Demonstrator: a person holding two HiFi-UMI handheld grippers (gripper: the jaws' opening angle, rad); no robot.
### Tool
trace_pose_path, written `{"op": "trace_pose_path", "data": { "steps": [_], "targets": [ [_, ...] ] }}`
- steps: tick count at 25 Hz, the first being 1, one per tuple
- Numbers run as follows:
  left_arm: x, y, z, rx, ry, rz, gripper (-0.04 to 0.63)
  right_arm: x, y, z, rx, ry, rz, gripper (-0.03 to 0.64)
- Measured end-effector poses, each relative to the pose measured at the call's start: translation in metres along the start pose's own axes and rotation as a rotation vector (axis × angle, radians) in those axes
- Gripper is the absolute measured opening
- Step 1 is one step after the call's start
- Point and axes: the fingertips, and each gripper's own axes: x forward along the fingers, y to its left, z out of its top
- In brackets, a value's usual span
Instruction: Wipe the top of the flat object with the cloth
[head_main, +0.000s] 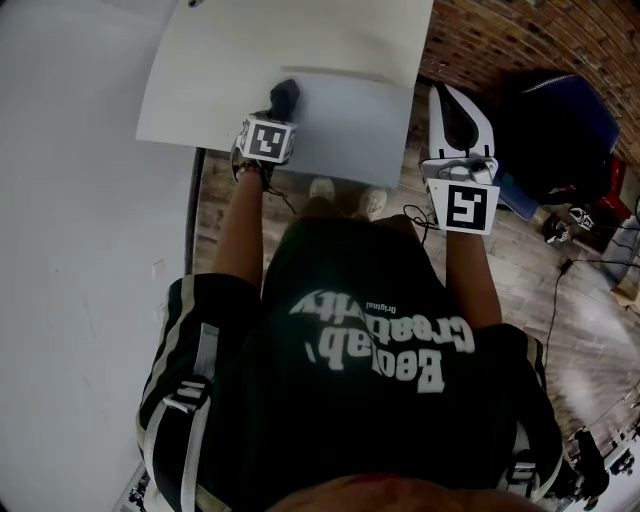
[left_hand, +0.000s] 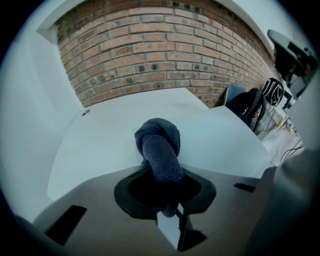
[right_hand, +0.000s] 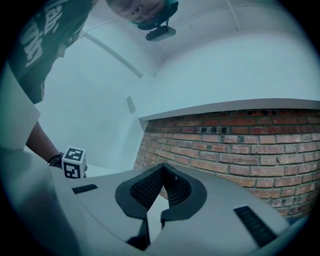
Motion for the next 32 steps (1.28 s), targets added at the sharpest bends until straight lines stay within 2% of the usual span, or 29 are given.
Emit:
{"op": "trace_pose_path", "data": {
  "steps": [4, 14, 21, 24, 28, 32],
  "targets": [
    [0.003, -0.029, 0.006, 0.045, -0.002, -0.04, 0.071, -0.005, -0.004, -0.002, -0.003, -0.001, -0.005, -0.009],
    [0.01, -0.134, 0.036, 0.14, -0.048, -0.193, 0.071, -0.021, -0.015, -0.007, -0.015, 0.005, -0.019, -0.009],
    [0.002, -0.217, 0.046, 0.25, -0.072, -0.344, 0.071, -0.028, -0.021, -0.007, -0.015, 0.0, -0.035, -0.009],
    [-0.003, -0.251, 0.044, 0.323, -0.068, -0.399, 0.071, -0.028, -0.023, -0.011, -0.014, 0.011, -0.032, -0.009],
    [-0.005, -0.279, 0.04, 0.419, -0.067, -0.412, 0.071, -0.027, -0.021, -0.013, -0.009, 0.017, -0.025, -0.009],
    [-0.005, -0.275, 0.041, 0.397, -0.07, -0.413, 0.071, -0.028, -0.019, -0.013, -0.011, 0.016, -0.018, -0.009]
  ]
}}
